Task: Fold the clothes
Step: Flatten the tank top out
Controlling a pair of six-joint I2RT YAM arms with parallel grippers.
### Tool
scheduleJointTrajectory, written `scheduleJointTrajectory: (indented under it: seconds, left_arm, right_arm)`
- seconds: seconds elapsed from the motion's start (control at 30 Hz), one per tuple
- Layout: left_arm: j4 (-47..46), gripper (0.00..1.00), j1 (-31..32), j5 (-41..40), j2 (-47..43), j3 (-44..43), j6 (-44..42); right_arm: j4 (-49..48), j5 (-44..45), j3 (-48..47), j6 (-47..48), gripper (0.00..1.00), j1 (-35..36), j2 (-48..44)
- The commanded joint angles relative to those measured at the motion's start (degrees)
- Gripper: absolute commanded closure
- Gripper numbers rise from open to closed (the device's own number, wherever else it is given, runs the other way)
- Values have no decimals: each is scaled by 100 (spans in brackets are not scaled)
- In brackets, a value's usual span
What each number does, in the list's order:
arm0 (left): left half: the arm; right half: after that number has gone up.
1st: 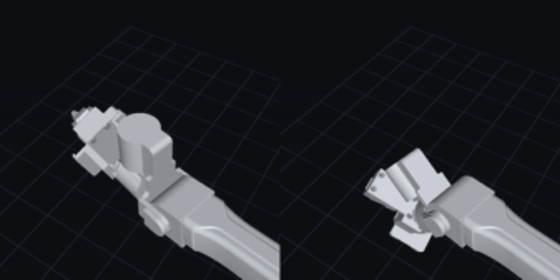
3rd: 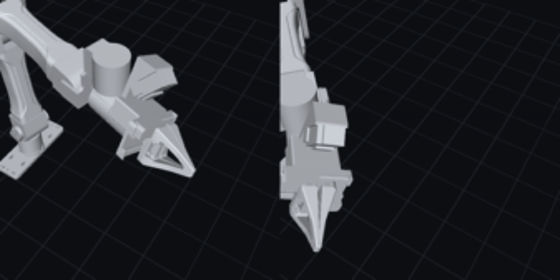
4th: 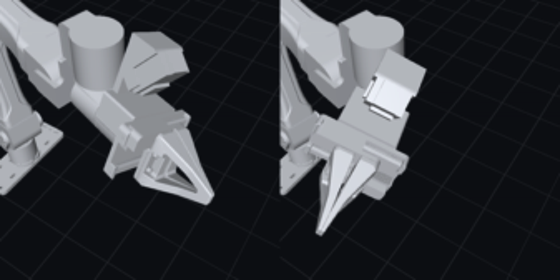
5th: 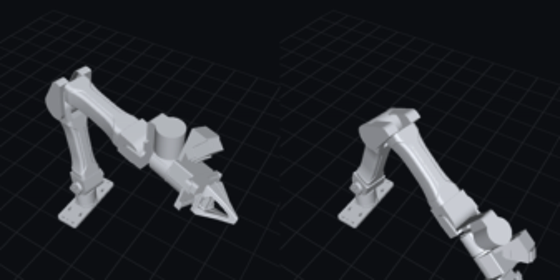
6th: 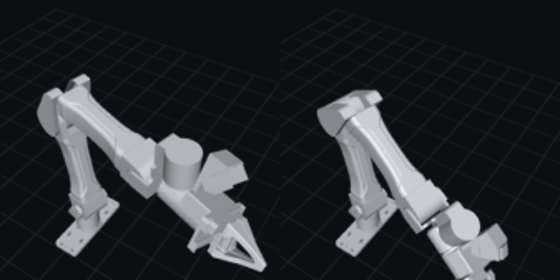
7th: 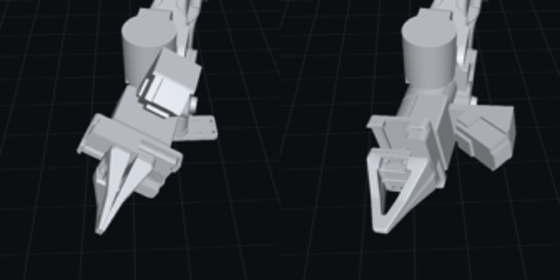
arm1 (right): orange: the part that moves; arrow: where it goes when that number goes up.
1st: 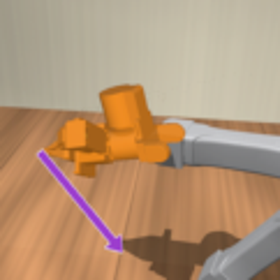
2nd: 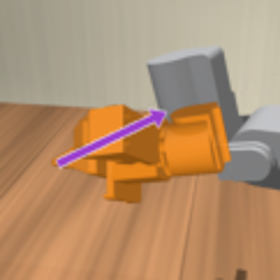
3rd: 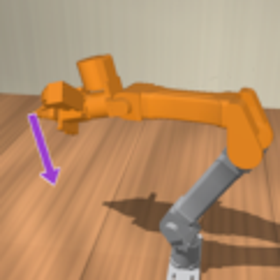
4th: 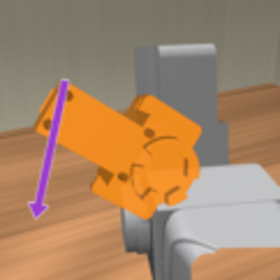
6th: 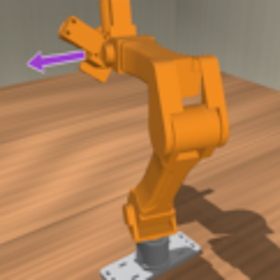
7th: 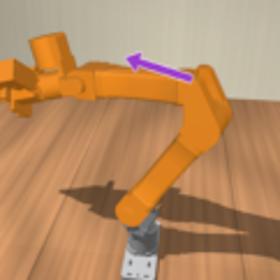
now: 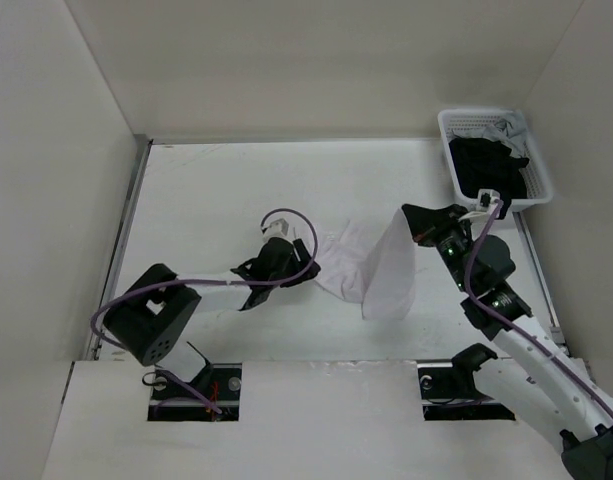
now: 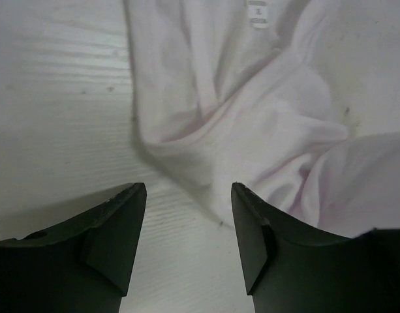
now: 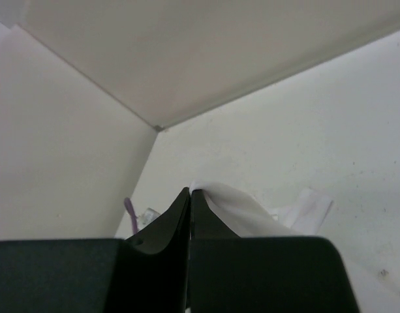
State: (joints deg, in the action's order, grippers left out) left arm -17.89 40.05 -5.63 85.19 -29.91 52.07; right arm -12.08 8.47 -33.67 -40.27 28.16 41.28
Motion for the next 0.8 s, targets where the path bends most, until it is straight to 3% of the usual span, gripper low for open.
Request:
scheduleJointTrajectory:
  seconds: [0.0, 0.07, 0.1, 0.17, 0.23, 0.33, 0.43, 0.53, 0.63, 0.77]
  left_arm:
    - [-645, 45, 112, 9, 506, -418, 22]
    - [-821, 49, 95, 123, 980, -699, 14]
    - [-882, 57, 95, 141, 1208, -848, -4]
    - [-883, 84, 7, 71, 1509, -1069, 83]
    - [-883, 96, -221, 27, 1144, -1000, 241]
    - [-673, 98, -458, -297, -164, -684, 102]
    - [387, 98, -844, -623, -1825, -699, -284]
    - [1417, 97, -1240, -685, -2804, -1226, -531]
    - [1963, 96, -1294, -642, -2930, -1911, -750]
    - [2404, 95, -1206, -615, -2088, -2799, -1093]
  right_arm:
    - [-410, -266, 53, -174, 100, -166, -181]
    - [-427, -354, 115, -209, 100, -219, -190]
    - [-436, -390, 133, -227, 100, -228, -190]
    - [-410, -434, 141, -236, 100, -228, -199]
    - [-340, -521, 133, -218, 100, -193, -260]
    - [-15, -644, 150, -148, 100, -149, -488]
    - [345, -872, 203, -174, 100, 96, -804]
    - [662, -1049, 168, -183, 100, 544, -1112]
    - [925, -1075, 176, -174, 100, 1027, -1367]
    - [1208, -769, 658, -393, 100, 1511, -1543]
